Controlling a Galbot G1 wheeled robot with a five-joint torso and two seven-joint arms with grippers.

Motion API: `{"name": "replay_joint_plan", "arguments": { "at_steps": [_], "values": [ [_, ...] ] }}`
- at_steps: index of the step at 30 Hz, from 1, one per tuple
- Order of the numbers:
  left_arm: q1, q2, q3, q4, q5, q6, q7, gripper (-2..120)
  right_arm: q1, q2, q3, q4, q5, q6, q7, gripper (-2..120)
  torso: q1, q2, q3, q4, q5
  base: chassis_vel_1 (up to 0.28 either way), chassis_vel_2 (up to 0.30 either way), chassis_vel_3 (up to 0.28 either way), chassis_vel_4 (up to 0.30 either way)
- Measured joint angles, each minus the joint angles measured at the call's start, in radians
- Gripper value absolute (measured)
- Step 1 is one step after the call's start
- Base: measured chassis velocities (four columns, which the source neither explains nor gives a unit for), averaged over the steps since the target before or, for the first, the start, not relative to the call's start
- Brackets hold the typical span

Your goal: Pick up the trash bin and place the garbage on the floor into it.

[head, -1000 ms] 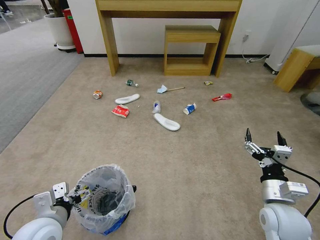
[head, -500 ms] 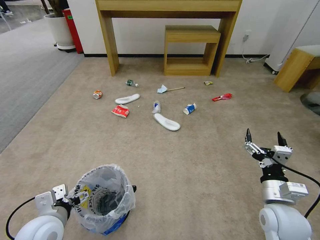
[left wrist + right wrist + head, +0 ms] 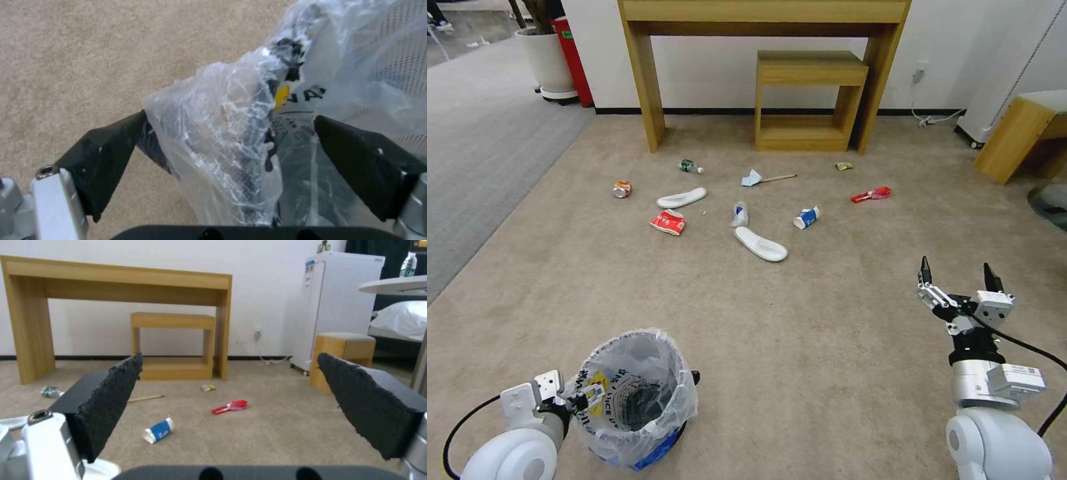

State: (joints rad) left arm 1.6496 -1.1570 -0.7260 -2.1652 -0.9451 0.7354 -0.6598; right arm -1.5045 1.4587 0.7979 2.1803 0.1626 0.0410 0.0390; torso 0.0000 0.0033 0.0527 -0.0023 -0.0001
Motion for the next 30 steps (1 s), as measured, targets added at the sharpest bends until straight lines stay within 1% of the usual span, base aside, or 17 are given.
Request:
{"name": "replay_joint_plan", "arguments": {
  "at_steps": [15, 30],
  "values": [
    [-0.016, -0.014, 0.004, 0.043, -0.005, 0.000, -0.009, 100, 0.005, -0.003, -0.004, -0.020, -0.004, 0.005, 0.000, 100, 0.000, 0.000, 0.000, 0.0000, 0.0000, 0.000, 0.000, 0.000, 0.000],
    [-0.013, -0.027, -0.008, 0.052, -0.003, 0.000, -0.019, 100, 0.014, -0.010, -0.009, -0.033, -0.004, 0.012, 0.001, 100, 0.000, 0.000, 0.000, 0.0000, 0.0001, 0.000, 0.000, 0.000, 0.000]
  ]
}}
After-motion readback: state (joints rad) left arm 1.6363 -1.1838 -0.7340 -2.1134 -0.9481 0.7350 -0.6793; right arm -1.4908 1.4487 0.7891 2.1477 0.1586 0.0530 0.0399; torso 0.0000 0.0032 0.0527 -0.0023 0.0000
